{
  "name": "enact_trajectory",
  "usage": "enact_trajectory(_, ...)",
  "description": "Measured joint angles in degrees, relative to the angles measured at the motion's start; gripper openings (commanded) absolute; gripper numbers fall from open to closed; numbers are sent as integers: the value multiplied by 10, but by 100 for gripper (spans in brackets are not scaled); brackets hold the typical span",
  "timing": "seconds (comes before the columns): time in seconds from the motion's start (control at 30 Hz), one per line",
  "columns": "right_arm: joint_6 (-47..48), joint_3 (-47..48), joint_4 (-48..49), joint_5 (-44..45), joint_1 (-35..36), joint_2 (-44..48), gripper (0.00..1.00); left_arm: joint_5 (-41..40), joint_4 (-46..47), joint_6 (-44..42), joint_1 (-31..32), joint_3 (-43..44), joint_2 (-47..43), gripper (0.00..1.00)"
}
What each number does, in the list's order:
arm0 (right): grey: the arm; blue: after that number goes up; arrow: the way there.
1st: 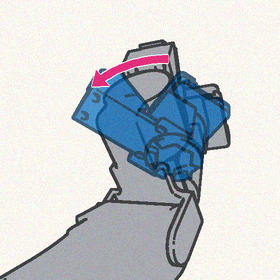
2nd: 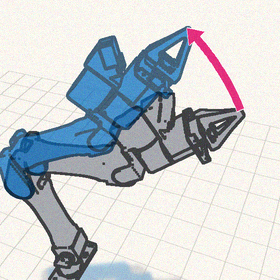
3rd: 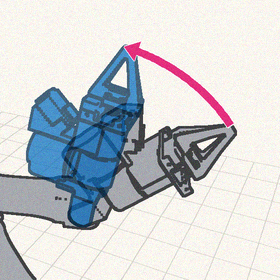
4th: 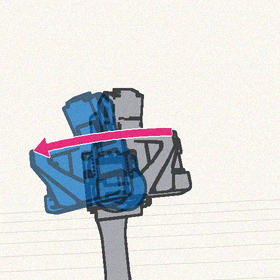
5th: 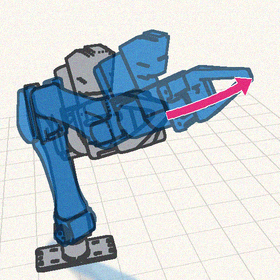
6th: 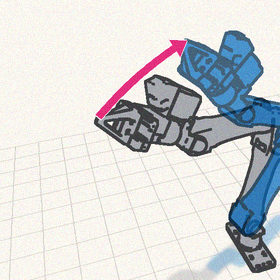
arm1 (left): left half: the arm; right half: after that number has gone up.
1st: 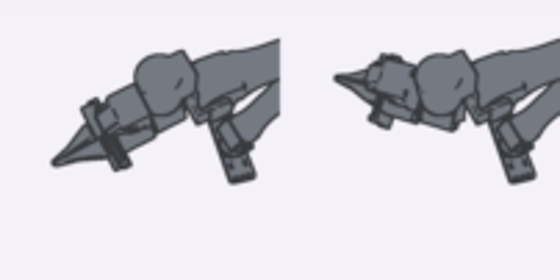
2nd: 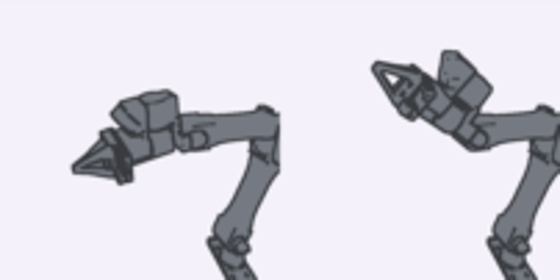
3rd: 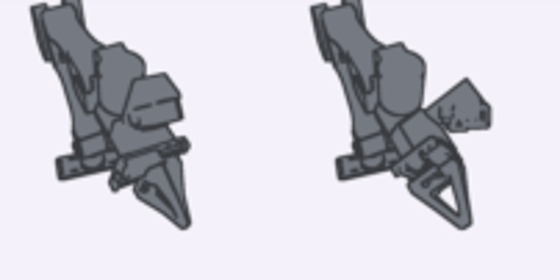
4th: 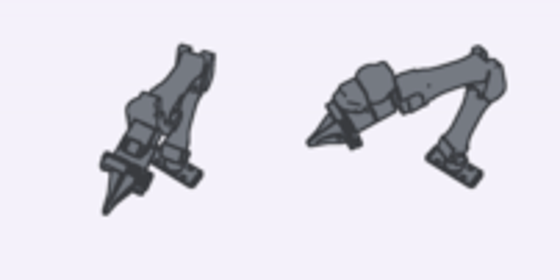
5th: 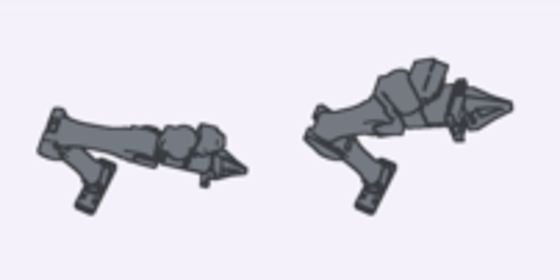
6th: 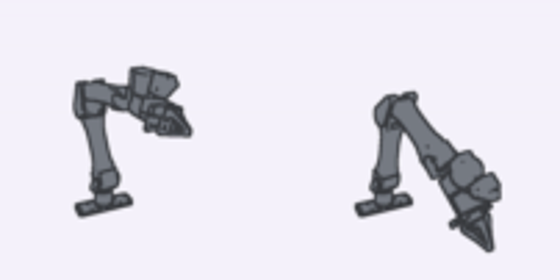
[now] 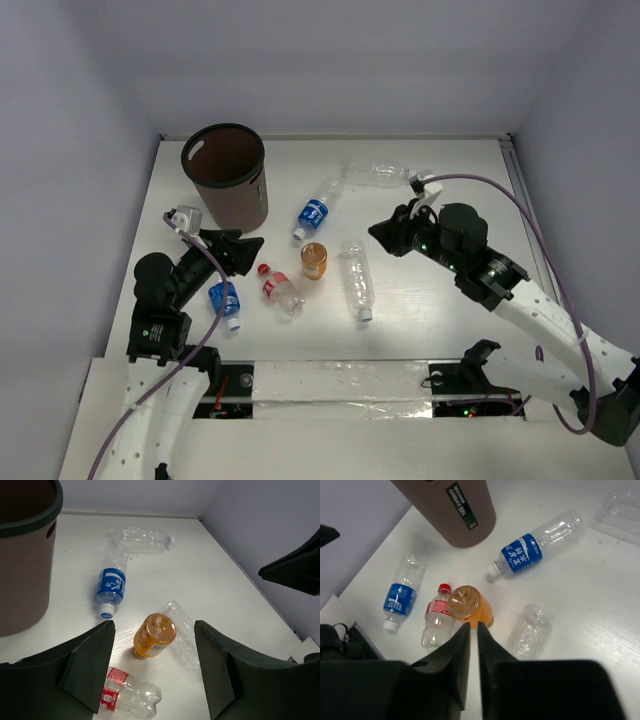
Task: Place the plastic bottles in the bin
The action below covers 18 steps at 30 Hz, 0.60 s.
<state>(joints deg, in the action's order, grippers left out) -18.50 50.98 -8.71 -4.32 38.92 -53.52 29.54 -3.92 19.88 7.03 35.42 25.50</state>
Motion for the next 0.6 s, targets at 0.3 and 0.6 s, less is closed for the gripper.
enact_trajectory(0.3, 24, 45, -37, 67, 49, -34, 44, -5, -7, -3, 0, 0, 0, 0)
enact_trajectory(0.6, 46, 60, -37, 114, 103, -134, 90, -53, -22, -2, 0, 0, -2, 0)
